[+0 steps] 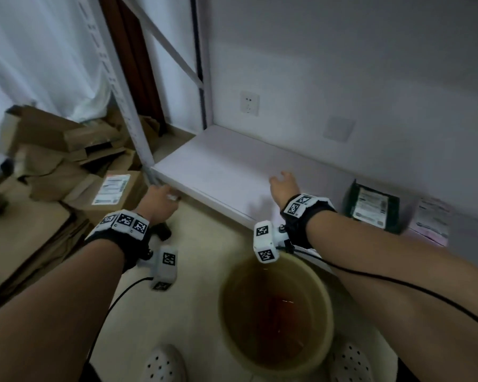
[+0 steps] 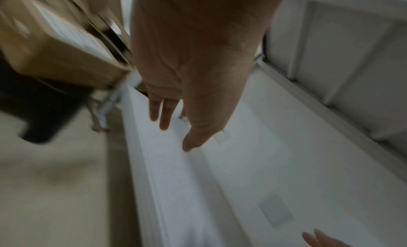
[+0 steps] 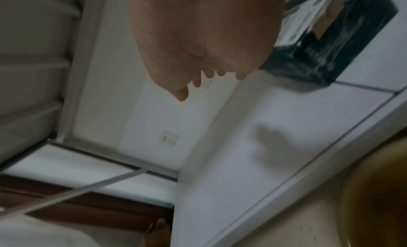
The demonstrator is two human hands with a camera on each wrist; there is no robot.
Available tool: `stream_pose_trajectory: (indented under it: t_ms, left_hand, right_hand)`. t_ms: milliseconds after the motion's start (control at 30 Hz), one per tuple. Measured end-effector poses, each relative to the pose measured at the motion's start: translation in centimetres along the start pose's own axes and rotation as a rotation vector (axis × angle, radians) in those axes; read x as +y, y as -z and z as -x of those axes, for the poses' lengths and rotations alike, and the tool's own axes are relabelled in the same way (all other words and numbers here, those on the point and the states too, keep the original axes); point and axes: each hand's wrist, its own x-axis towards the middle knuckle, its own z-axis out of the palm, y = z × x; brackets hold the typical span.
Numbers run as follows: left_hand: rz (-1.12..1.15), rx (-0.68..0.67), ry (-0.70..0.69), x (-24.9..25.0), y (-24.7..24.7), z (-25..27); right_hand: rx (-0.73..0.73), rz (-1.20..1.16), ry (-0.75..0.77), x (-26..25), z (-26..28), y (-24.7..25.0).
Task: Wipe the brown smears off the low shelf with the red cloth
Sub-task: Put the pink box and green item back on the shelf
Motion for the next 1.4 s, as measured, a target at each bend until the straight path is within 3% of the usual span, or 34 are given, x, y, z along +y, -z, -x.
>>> stream_pose_trajectory:
  t_ms: [167, 300, 467, 667, 800, 967, 1067, 1200, 1400]
  left_hand:
    - [0.301, 0.187, 0.302, -10.2, 2.6, -0.8]
    - [0.501, 0.214, 0.424, -17.2, 2.3, -3.3]
    - [0.519, 0.184, 0.509, -25.6, -0.3, -8.9]
    - [0.630, 0.179, 0.570, -24.1, 1.5, -8.5]
    - [0.714, 0.158, 0.576, -23.8, 1.9, -9.4]
    - [0.819, 0.073, 0.588, -23.8, 1.8, -10.4]
    - [0.864, 0.087, 0.539, -24.5, 1.6, -11.0]
    - [0.815, 0.066, 0.520, -24.8, 1.3, -11.0]
    - [0.930, 0.188, 0.481, -25.1, 0.3, -10.9]
  right_hand:
    - [-0.128, 0.013, 0.066, -3.7, 1.4, -7.2]
    - [-0.221, 0.020, 0.082, -6.1, 2.1, -11.8]
    - [-0.359, 0.104, 0.113, -7.5, 2.7, -17.7]
    - [-0.535, 0.141, 0.143, -7.9, 3.2, -24.7]
    - [-0.698, 0.101, 0.073, -8.7, 3.6, -28.3]
    - [-0.801, 0.100, 0.021, -8.6, 3.3, -31.6]
    - [-0.882, 0.011, -0.129, -8.6, 3.7, -32.8]
    - [-0.873, -0.037, -0.210, -8.2, 2.8, -33.6]
    - [-0.843, -0.145, -0.230, -8.4, 3.1, -31.8]
